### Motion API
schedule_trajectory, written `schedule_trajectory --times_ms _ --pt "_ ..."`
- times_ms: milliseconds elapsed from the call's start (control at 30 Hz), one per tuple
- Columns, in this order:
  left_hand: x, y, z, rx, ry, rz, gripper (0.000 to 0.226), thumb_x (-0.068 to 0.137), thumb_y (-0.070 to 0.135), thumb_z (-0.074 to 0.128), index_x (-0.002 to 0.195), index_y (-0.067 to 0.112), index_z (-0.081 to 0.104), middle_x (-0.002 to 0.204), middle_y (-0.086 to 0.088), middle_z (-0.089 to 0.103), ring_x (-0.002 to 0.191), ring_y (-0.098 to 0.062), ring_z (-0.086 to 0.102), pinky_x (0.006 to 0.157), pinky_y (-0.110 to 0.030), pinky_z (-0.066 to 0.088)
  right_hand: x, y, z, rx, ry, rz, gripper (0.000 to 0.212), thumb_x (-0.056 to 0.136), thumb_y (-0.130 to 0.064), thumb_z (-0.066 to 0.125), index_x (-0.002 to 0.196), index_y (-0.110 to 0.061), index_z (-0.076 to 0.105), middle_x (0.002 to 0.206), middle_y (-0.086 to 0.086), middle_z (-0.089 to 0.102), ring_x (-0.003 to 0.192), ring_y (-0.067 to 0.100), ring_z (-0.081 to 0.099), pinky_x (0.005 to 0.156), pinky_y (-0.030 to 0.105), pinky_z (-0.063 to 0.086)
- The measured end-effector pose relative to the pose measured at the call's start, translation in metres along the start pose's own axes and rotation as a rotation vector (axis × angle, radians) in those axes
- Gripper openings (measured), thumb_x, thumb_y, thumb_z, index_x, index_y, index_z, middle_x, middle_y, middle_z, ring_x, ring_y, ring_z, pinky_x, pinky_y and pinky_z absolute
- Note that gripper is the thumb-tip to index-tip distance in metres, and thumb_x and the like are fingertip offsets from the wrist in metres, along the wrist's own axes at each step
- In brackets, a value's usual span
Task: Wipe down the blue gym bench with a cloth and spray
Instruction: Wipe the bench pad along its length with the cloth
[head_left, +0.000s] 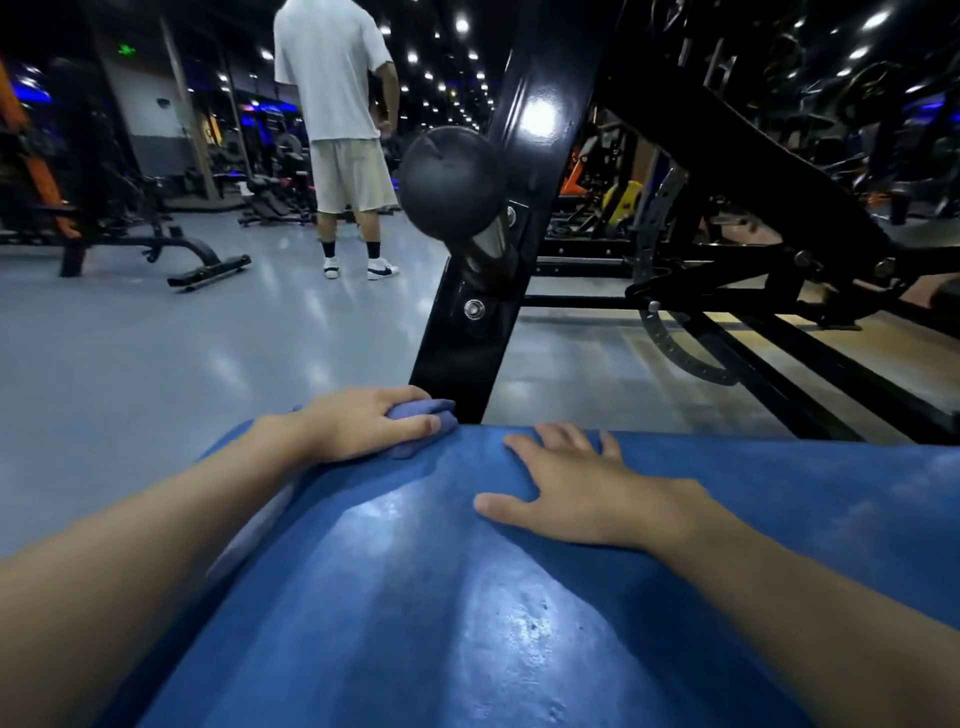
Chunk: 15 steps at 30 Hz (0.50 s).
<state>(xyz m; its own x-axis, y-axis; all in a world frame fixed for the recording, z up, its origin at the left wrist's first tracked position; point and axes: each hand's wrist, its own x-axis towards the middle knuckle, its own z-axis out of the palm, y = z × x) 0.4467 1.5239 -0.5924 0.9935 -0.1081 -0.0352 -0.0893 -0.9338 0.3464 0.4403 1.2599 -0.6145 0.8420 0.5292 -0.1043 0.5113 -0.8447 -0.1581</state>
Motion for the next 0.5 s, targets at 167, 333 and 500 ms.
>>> schedule_trajectory --times_ms 167,333,500 --pt "0.01 0.04 0.011 0.161 0.048 0.057 0.064 0.07 0.089 0.028 0.119 0.056 0.05 0.111 0.013 0.066 0.108 -0.019 0.059 0.094 -0.043 0.042 0.01 -0.008 -0.001 -0.002 -0.005 0.023 0.11 0.055 -0.095 0.019 0.148 -0.035 0.014 0.156 -0.001 0.017 0.145 0.02 0.008 0.113 0.062 0.001" --pt "0.0 0.018 0.003 0.052 -0.009 0.036 0.058 0.071 0.089 0.03 0.119 0.06 0.047 0.119 0.019 0.063 0.111 -0.015 0.057 0.102 -0.046 0.04 0.016 -0.026 -0.001 -0.008 0.063 -0.067 0.106 0.059 -0.095 0.017 0.143 -0.032 0.025 0.148 -0.004 0.029 0.141 0.016 0.017 0.112 0.053 0.009" --pt "-0.014 -0.034 -0.013 -0.034 0.027 -0.063 0.049 0.073 0.088 0.035 0.113 0.064 0.05 0.114 0.023 0.062 0.108 -0.011 0.057 0.097 -0.036 0.04 0.022 -0.07 0.005 -0.05 -0.011 -0.123 0.11 0.056 -0.095 0.014 0.146 -0.033 0.022 0.161 0.006 0.008 0.148 0.021 -0.001 0.116 0.053 -0.004"
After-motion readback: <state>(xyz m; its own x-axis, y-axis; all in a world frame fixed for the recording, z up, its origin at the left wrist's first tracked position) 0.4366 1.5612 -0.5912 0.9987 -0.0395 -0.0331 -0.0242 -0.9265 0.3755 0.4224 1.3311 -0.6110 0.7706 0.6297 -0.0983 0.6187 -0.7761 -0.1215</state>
